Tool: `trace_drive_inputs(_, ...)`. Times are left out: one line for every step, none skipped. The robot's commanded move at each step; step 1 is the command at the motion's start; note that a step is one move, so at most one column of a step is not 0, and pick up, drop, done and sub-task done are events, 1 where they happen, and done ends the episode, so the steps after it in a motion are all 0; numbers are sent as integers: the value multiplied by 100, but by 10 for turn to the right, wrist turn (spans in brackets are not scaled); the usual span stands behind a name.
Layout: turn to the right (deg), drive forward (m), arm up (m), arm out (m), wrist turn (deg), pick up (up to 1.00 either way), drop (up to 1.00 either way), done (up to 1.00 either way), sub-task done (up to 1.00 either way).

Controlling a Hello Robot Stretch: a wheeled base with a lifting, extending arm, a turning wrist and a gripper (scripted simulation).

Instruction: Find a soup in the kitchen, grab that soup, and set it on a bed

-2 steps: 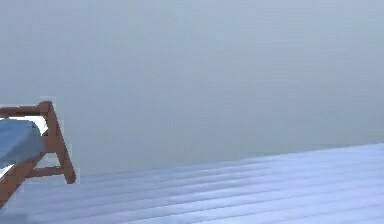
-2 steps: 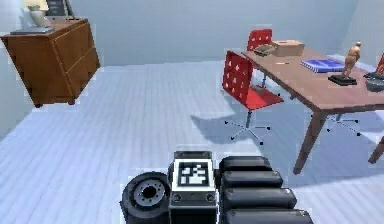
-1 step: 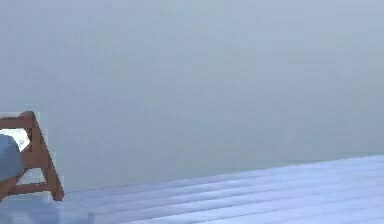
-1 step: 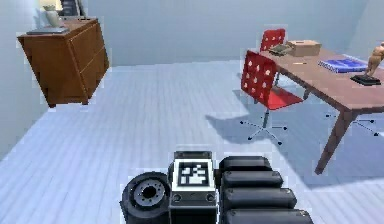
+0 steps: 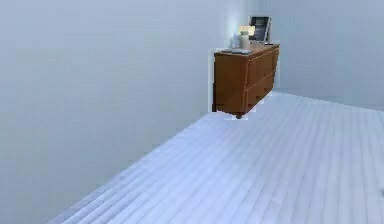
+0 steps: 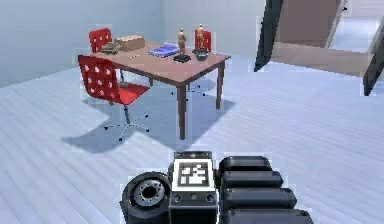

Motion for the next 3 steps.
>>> trace_drive_inputs(450,0,0,0,0,0,0,0,0)
trace_drive_inputs(0,30,0,0,0,0,0,0,0)
trace_drive_inputs(-450,0,0,0,0,0,0,0,0)
